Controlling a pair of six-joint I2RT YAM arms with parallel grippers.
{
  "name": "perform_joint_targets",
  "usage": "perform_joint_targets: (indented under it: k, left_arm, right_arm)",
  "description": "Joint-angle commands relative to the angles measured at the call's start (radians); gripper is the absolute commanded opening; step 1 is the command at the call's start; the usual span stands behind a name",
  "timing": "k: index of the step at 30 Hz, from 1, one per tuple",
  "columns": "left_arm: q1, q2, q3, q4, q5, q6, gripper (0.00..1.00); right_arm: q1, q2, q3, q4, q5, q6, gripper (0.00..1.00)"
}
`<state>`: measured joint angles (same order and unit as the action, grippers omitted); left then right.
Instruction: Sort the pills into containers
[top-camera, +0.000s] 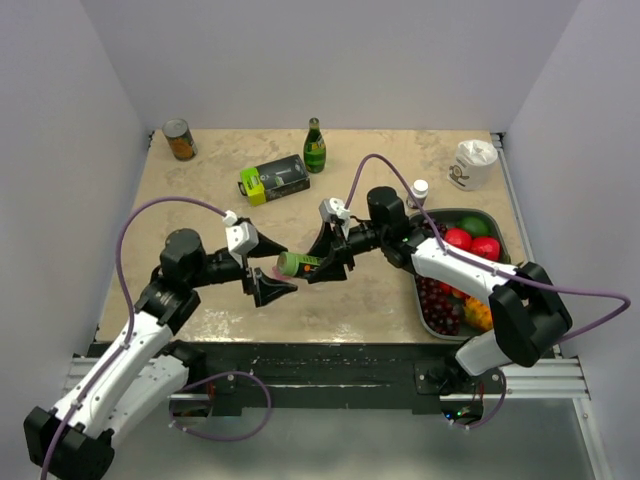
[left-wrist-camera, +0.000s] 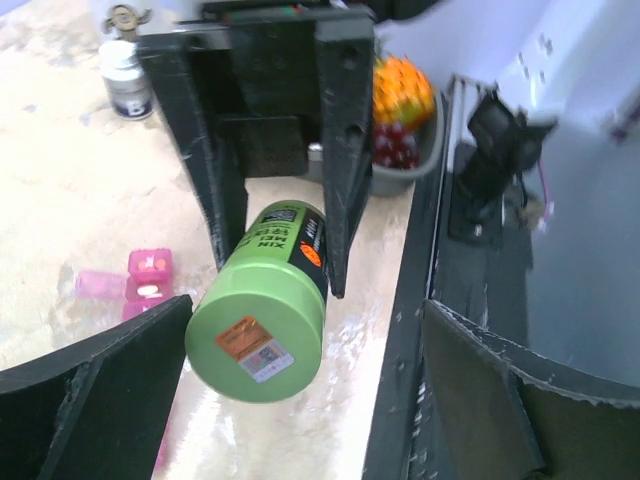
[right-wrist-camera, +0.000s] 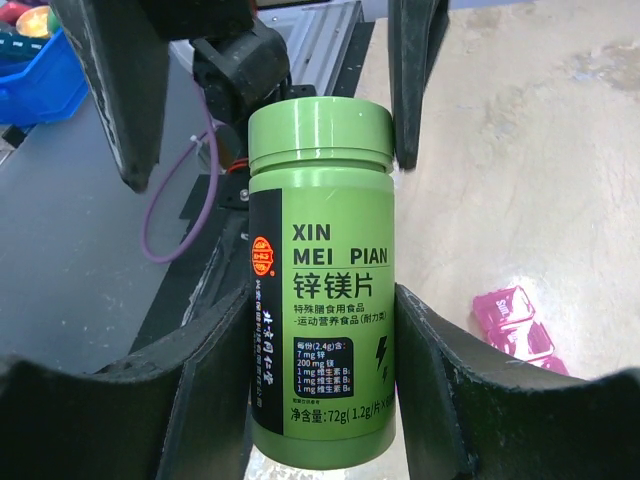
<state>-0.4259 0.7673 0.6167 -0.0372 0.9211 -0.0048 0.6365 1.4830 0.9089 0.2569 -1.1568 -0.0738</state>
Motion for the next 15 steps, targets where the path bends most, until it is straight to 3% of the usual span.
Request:
perform_joint_targets:
  k: [1,2,4,15]
  left_arm:
    - [0.004,-0.112,-0.031,0.108,-0.232,-0.407,0.99]
    - [0.004,-0.121,-0.025,0.079,-0.339,-0.447,0.99]
    - [0.004,-0.131,0.0,0.001,-0.389,-0.521,0.99]
    - [0.004,0.027,0.072,-0.087,-0.358,-0.753,0.99]
  right_arm:
    - [-0.015,-0.023,0.035,0.027,0.026,-0.009,0.0]
    - [-0.014,-0.021,0.035,0.027,0.028,-0.009,0.0]
    - [-0.015,-0.023,0.035,0.027,0.029,-0.009,0.0]
    - [-0.014,-0.024,0.036,0.022,0.035,-0.014,0.0]
